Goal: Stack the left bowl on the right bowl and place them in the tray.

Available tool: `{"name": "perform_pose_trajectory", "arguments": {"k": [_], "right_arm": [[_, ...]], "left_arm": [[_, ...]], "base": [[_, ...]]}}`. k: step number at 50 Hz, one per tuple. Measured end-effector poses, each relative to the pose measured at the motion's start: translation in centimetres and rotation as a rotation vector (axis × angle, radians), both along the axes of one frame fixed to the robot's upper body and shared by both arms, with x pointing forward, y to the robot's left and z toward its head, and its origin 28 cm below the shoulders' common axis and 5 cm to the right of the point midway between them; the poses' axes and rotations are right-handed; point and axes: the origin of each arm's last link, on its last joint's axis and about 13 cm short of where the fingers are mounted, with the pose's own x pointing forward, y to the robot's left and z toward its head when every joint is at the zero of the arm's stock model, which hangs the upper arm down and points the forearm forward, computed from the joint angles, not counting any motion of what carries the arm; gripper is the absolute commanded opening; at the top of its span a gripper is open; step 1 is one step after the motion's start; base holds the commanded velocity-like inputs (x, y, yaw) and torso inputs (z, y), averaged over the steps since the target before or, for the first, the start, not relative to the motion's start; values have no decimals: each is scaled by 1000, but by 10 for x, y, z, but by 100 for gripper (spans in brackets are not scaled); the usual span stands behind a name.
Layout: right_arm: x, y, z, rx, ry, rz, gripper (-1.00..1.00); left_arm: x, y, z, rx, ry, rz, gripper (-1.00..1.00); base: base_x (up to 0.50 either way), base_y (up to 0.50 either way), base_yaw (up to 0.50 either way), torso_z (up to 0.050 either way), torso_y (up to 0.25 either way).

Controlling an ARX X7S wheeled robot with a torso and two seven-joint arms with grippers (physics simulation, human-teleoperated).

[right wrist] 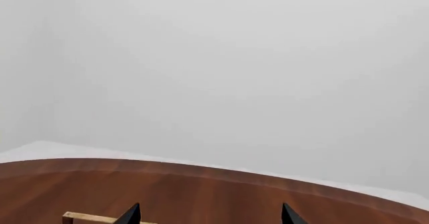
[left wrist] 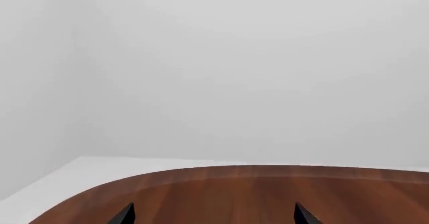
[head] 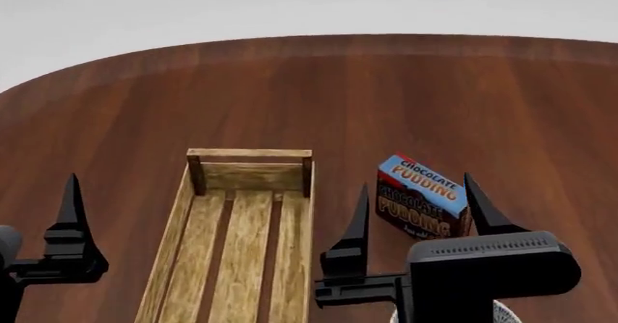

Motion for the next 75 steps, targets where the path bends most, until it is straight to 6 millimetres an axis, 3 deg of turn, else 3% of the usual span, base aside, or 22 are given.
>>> {"name": "perform_pose_trajectory", "arguments": {"k": [12, 21, 41, 75], "right_arm": [[0, -1, 0, -11, 0, -28, 100], [0, -1, 0, -11, -2, -41, 100], [2, -2, -2, -15, 21, -47, 100], [0, -2, 0, 17, 3, -22, 100]], "left_arm": [[0, 0, 0, 2, 0, -2, 100], [0, 0, 0, 2, 1, -2, 100], [-1, -1, 0, -2, 2, -6, 100], [-2, 1, -4, 12, -3, -17, 100]], "base": [[95, 0, -16, 0, 1], [-56, 1, -500, 0, 0], [143, 204, 0, 0, 0], [70, -30, 0, 0, 0]]}}
